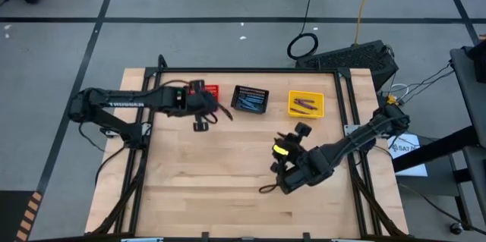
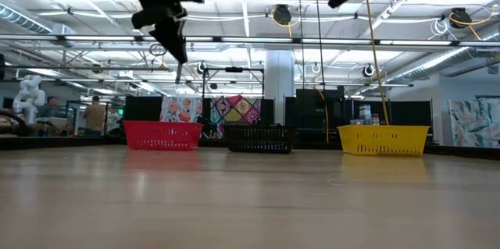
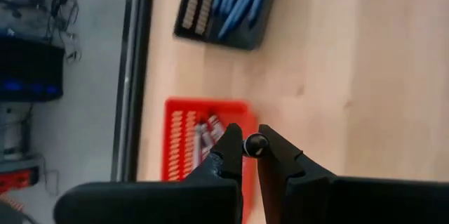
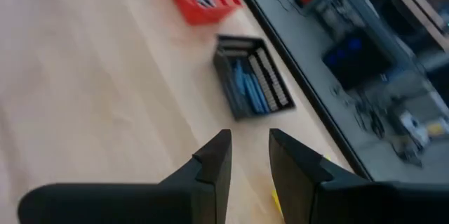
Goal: Sort crayons
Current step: Put the gray crayon into the red bin
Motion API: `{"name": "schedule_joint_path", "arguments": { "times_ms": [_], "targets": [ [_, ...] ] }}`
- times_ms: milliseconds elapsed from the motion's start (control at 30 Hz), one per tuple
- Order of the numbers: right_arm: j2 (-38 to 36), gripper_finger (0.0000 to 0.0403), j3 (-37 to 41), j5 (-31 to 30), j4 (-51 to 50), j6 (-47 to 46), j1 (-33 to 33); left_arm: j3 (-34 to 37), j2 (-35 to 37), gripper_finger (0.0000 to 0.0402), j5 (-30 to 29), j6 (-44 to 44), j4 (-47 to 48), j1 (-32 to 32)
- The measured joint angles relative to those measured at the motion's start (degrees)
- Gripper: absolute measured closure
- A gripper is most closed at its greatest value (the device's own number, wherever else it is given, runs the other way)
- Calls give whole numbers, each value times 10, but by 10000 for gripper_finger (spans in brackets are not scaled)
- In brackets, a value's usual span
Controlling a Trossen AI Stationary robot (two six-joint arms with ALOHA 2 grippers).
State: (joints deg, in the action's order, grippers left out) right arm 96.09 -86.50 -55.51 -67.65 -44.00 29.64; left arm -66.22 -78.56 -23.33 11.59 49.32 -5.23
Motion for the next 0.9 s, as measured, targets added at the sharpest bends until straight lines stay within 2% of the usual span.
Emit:
{"name": "schedule_joint_path", "arguments": {
  "times_ms": [133, 367, 500, 700, 767, 900],
  "targets": [
    [0, 319, 0, 0, -51, -61, -12, 0, 0, 388, 26, 37, 17, -50],
    [0, 319, 0, -1, -66, -75, -16, 1, -3, 388, 109, 69, 15, -138],
    [0, 319, 0, -1, -72, -74, -16, 36, -11, 388, 113, 88, -8, -184],
    [0, 319, 0, -2, -87, -75, -17, 123, -16, 388, 120, 132, -106, -245],
    [0, 319, 0, -2, -94, -77, -19, 140, -16, 388, 124, 132, -141, -259],
    [0, 319, 0, -2, -96, -77, -26, 151, -17, 383, 124, 133, -154, -279]
  ]
}}
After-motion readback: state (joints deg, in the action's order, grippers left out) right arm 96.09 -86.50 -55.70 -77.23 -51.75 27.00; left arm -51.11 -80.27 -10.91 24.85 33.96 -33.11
